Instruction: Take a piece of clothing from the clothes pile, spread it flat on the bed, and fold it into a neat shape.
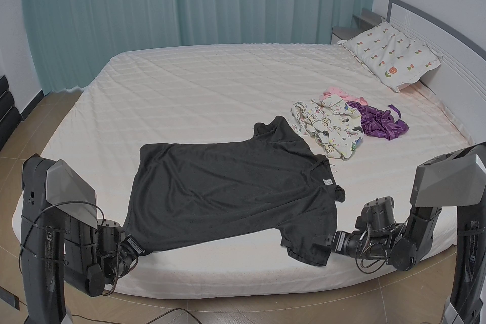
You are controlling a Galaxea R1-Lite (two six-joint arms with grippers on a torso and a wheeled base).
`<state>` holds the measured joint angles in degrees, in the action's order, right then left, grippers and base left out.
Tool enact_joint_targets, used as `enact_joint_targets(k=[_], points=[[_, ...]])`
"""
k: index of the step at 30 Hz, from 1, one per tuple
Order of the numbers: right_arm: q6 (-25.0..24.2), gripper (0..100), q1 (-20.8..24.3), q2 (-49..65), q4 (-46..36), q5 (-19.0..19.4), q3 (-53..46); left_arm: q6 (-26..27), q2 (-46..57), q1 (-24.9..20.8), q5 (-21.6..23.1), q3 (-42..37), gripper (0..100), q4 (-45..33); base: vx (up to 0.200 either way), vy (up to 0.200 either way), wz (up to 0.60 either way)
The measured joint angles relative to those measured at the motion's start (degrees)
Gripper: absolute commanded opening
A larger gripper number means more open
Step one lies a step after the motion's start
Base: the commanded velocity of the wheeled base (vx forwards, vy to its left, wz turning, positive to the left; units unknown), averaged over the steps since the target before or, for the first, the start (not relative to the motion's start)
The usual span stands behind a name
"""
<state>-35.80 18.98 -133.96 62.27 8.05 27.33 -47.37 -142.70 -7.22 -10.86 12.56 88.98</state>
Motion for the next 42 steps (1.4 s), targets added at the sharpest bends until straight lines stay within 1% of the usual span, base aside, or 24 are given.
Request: enact_joint_targets(k=[5, 8, 12, 13, 15, 19, 22, 30, 34, 38, 42], points=[[-0.4, 100, 3.6, -1.0, 1.2, -3.9, -1.4, 0.0, 0.0, 0.0, 0.1, 0.0, 0, 0.0, 0.000, 0.000, 0.00], [-0.3, 100, 4.8, -1.5, 1.1, -4.3, -1.5, -0.1, 0.0, 0.0, 0.1, 0.0, 0, 0.0, 0.000, 0.000, 0.00], [-0.3, 100, 5.2, -2.1, 0.9, -4.3, -0.4, -0.1, 0.0, 0.0, 0.1, 0.0, 0, 0.0, 0.000, 0.000, 0.00], [-0.3, 0, 5.3, -2.3, 0.9, -4.3, 0.1, -0.1, 0.0, 0.0, 0.1, 0.0, 0, 0.0, 0.000, 0.000, 0.00], [-0.3, 0, 5.4, -2.8, 0.8, -4.6, 1.2, -0.1, 0.0, 0.0, 0.1, 0.0, 0, 0.0, 0.000, 0.000, 0.00], [-0.2, 0, 5.8, -3.7, 0.5, -7.0, 2.7, -0.1, 0.0, 0.0, 0.1, 0.0, 0, 0.0, 0.000, 0.000, 0.00], [-0.1, 0, 5.8, -3.9, 0.1, -7.5, 2.5, -0.1, 0.0, 0.0, 0.1, 0.0, 0, 0.0, 0.000, 0.000, 0.00], [0.4, 0, 3.4, -1.4, -1.8, -7.1, -1.7, 0.0, 0.0, 0.1, 0.3, 0.0, 0, 0.0, 0.000, 0.000, 0.00], [1.3, 0, 1.9, 0.8, -1.8, -6.9, -4.5, 0.0, 0.1, 0.2, 1.3, -0.2, 0, 0.0, 0.000, 0.000, 0.00], [1.9, 0, 1.3, 2.8, -1.5, -6.1, -8.5, 0.0, 0.2, 0.4, 2.7, -0.7, 0, 0.0, 0.000, 0.000, 0.00], [2.2, 0, 1.3, 4.6, -1.1, -5.7, -12.4, 0.4, 0.5, 0.5, 3.1, -2.2, 0, 0.0, 0.000, 0.000, 0.00]])
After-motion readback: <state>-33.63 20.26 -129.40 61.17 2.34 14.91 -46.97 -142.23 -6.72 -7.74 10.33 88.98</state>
